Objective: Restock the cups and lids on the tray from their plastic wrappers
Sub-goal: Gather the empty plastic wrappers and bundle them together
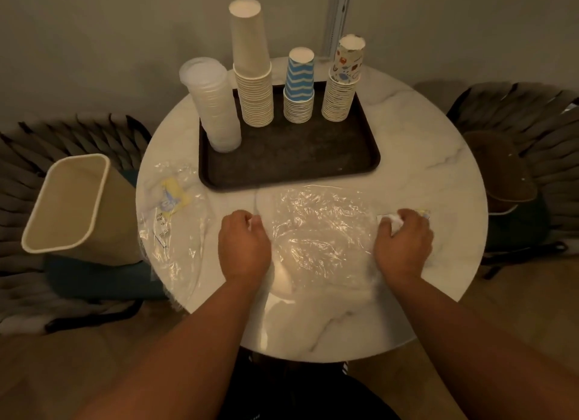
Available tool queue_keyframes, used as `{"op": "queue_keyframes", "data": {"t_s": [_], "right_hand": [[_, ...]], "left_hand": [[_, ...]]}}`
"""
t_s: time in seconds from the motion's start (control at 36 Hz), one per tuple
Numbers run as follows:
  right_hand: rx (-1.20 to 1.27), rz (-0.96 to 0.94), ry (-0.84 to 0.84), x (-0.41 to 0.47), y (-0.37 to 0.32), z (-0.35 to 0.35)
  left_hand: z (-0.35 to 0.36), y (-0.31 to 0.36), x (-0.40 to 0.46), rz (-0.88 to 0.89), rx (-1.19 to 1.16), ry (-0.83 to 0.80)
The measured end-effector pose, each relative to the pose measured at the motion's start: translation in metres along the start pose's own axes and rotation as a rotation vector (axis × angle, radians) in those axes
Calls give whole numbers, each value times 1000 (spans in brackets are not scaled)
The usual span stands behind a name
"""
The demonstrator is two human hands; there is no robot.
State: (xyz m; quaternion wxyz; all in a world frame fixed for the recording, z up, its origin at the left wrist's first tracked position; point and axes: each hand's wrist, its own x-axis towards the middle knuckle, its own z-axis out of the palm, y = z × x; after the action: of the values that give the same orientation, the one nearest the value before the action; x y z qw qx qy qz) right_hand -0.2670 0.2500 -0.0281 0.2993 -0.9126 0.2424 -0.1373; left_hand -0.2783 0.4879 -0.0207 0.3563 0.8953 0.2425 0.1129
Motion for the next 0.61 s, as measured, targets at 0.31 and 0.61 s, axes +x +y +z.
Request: {"op": "queue_keyframes", "data": {"t_s": [0.31, 0.61], "right_hand": [[-558, -668, -645, 2, 0, 38], [-465, -936, -886, 22, 50, -8]], "left_hand": [[64, 12, -1, 761, 680, -692], [18, -34, 21, 1181, 588, -819]]}}
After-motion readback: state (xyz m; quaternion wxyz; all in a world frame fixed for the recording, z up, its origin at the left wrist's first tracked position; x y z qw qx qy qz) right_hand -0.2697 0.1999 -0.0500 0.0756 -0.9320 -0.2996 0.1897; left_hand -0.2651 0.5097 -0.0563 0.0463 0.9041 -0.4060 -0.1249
